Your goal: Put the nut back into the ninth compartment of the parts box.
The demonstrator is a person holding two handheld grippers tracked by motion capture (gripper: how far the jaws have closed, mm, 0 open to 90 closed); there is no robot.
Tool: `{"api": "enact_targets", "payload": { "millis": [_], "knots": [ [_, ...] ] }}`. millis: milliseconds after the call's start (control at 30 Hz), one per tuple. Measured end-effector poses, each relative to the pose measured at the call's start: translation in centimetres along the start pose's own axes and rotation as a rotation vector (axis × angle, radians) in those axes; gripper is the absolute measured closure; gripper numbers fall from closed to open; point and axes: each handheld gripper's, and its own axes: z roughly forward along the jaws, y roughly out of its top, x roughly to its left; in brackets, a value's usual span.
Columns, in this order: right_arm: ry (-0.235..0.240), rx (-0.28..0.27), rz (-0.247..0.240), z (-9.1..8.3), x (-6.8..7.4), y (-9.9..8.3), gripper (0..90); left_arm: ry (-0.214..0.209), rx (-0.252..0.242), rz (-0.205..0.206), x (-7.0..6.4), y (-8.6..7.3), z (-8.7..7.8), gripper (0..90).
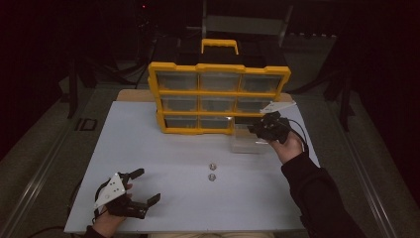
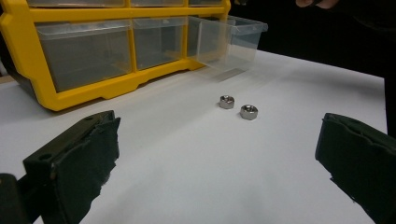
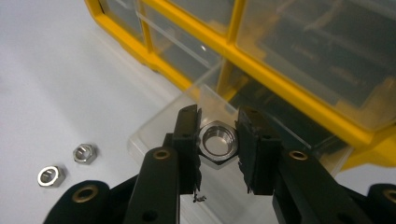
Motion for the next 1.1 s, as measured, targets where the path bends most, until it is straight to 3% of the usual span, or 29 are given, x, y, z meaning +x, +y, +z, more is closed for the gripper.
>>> {"api": "enact_targets", "payload": {
  "millis": [467,1100],
  "knots": [
    [0.007,0.129,0.090,2.6,-1.4,-1.1,70.2,-0.004,0.000,-0.002,0.0,0.0,0.0,0.0],
    [0.049,0.257,0.111,5.1,-1.5,-0.5,69.6,-0.018,-0.022,0.002,-0.1,0.1,-0.1,0.0]
  ]
}}
